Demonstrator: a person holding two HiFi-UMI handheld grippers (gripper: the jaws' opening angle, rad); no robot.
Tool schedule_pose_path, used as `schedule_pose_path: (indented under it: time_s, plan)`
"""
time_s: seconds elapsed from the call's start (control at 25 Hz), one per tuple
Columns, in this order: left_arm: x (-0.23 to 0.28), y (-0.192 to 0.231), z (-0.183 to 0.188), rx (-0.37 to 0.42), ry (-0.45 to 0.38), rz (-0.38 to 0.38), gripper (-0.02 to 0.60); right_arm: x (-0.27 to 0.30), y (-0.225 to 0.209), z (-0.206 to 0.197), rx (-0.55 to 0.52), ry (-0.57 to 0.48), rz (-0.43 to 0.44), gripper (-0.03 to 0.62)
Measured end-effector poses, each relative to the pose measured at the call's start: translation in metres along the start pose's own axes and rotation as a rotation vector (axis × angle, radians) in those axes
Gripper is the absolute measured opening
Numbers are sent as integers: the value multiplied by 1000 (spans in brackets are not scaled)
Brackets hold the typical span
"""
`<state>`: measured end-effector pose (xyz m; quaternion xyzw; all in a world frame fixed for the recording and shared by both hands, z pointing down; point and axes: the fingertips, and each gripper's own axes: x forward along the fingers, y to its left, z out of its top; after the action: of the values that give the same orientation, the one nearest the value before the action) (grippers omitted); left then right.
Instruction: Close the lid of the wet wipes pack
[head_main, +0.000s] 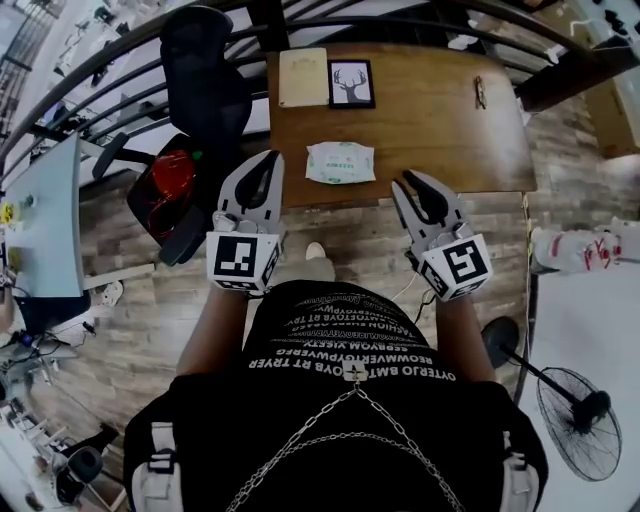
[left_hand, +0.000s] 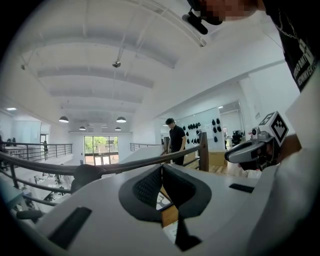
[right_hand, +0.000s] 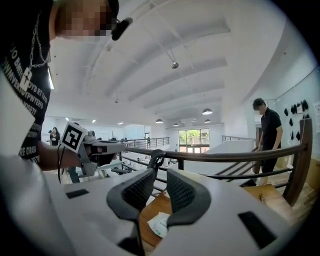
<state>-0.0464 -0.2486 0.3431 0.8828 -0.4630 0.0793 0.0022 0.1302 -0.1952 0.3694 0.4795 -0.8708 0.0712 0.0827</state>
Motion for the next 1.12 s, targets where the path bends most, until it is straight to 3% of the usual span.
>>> schedule_pose_path:
  time_s: [0.48,0.68,0.96,1.12]
  plan:
    - [68,34,-26,55,54,-104,29,59,-33,-16,-8,95,-63,67]
    - [74,46,-46,34,95,-145,29,82,-31,-38,39,130,-48,67]
    - [82,45,-68,30,110,-197,29,102,-18,-63,3,176,-20,67]
    - [82,35,-99,14,160,-211,29,107,-8,-91,-17,217,26,69]
